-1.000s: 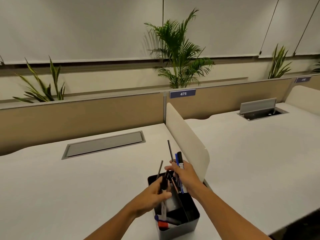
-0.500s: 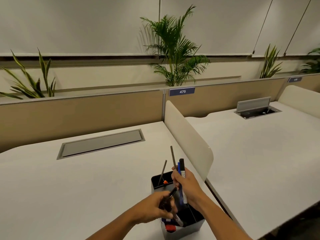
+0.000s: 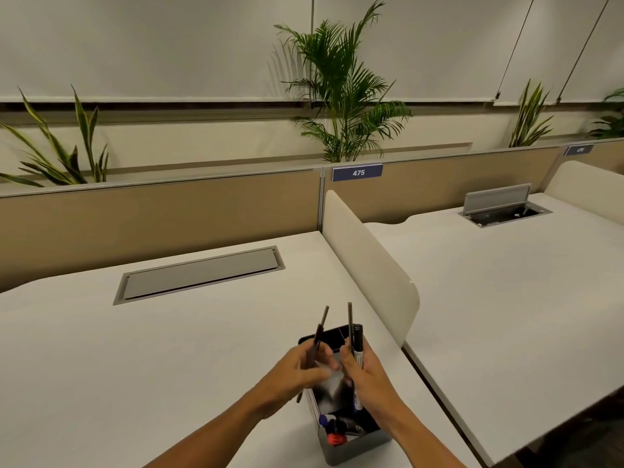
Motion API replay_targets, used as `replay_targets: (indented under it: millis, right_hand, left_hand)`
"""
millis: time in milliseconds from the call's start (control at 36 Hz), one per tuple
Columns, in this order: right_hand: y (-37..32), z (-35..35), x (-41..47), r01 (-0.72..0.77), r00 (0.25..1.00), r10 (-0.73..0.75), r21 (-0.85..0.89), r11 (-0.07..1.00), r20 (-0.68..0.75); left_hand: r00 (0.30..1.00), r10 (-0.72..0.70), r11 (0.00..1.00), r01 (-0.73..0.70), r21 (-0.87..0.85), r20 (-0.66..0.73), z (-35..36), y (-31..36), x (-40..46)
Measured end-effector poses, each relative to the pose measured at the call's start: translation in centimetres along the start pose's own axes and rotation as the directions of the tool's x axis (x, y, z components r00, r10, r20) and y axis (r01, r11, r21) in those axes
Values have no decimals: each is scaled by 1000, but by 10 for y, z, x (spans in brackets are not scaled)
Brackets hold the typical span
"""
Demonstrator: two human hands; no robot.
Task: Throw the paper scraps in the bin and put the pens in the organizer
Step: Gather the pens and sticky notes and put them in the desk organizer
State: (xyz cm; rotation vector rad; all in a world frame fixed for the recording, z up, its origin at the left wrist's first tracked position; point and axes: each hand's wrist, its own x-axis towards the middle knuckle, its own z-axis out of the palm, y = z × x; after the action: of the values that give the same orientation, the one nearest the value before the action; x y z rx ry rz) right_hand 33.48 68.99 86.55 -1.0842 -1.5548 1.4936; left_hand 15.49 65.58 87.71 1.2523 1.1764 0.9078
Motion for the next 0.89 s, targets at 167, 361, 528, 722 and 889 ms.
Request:
replay_targets:
  millis: [167, 361, 528, 722, 889]
  right_hand:
    - [-2, -1, -1, 15, 995, -18, 26, 1000, 102]
    - [-5, -8, 6, -93, 974, 78, 61, 994, 213]
    - [-4, -15, 6, -100, 974, 100, -10, 995, 205]
    - [-4, -16, 5, -67, 989, 76, -72, 995, 126]
    - [4, -13, 3, -46, 998, 48, -78, 996, 26]
  left_hand:
    - [967, 85, 996, -80, 33, -239, 13, 8, 17]
    - [975, 23, 999, -12, 49, -221, 13, 9, 27]
    - [981, 11, 997, 5, 83, -192, 15, 13, 30]
    - [973, 17, 997, -33, -64, -231, 17, 22, 30]
    - [947, 9, 993, -48, -112, -320, 5, 32, 35]
